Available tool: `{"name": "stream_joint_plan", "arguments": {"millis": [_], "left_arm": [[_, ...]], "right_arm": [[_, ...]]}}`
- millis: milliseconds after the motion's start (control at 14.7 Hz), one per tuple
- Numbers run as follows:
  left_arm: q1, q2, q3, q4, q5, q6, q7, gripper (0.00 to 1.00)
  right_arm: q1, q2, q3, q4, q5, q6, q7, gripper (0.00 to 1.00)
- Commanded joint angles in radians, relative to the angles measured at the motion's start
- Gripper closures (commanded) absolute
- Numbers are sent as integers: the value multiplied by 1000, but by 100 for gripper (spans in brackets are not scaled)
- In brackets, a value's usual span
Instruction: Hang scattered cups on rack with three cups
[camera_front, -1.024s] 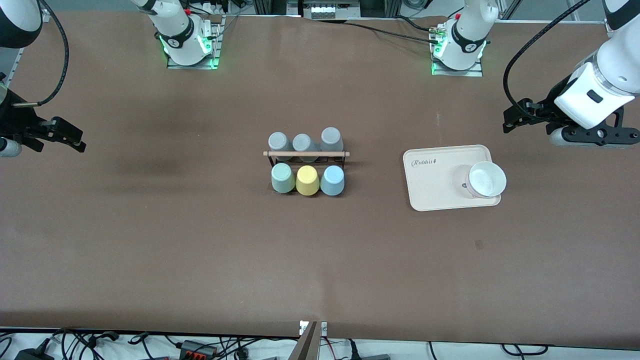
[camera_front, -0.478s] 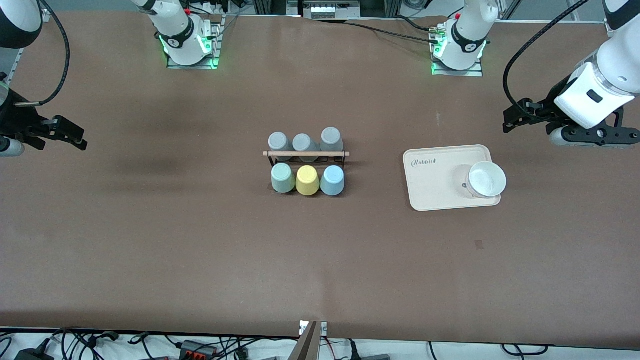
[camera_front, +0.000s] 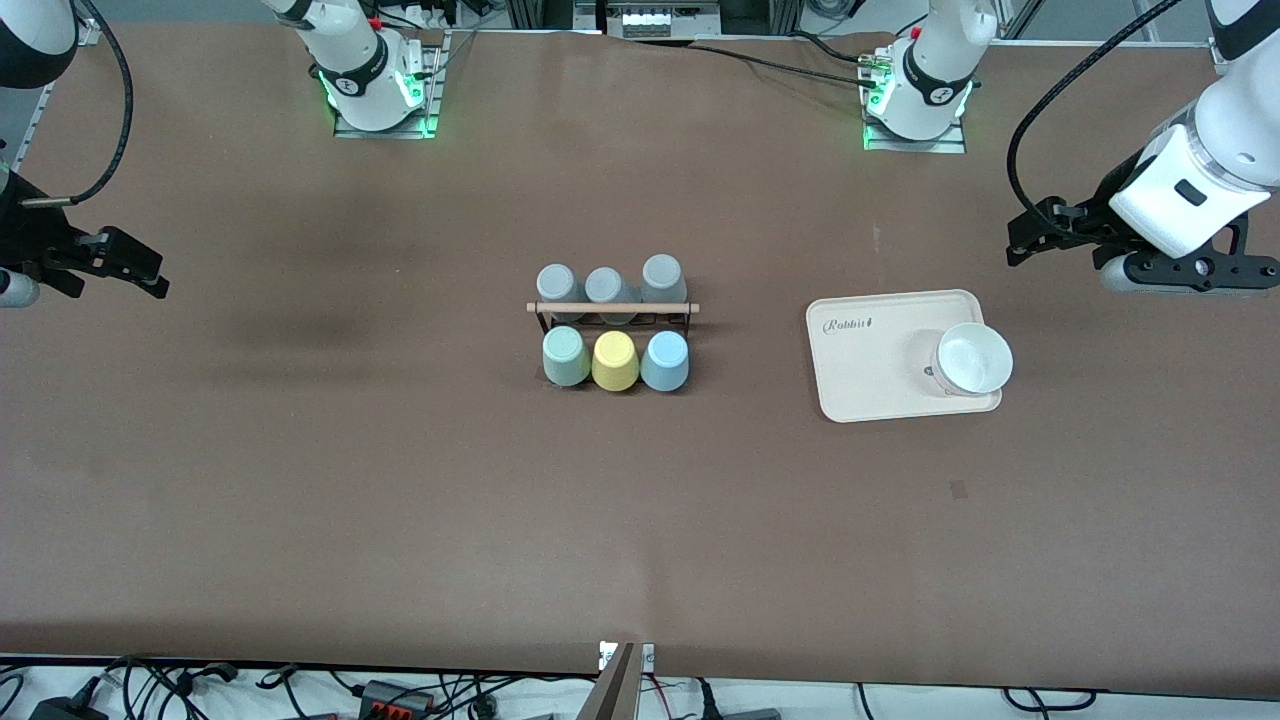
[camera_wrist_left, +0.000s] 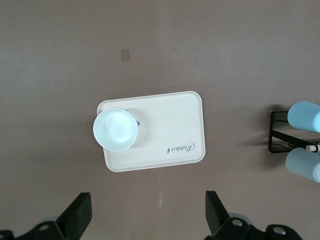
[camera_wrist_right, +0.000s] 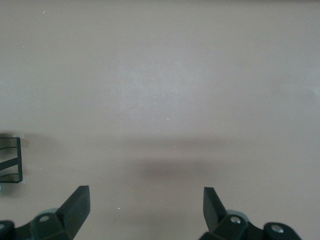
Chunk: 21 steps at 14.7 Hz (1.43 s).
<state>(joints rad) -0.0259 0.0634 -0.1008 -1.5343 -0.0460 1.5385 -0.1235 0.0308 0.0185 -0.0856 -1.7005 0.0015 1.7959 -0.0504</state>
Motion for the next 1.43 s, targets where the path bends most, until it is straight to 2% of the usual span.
{"name": "stream_joint_plan", "arguments": {"millis": [0,1365], "left_arm": [[8,-5,-2,5,11,-11,27,0],[8,-7,1,3,9,-23,24,0]], "right_arm": [[-81,-12,84,-4,2,-3,-9,0],[-80,-41,86,-13,-5,-56,-17,0]]}}
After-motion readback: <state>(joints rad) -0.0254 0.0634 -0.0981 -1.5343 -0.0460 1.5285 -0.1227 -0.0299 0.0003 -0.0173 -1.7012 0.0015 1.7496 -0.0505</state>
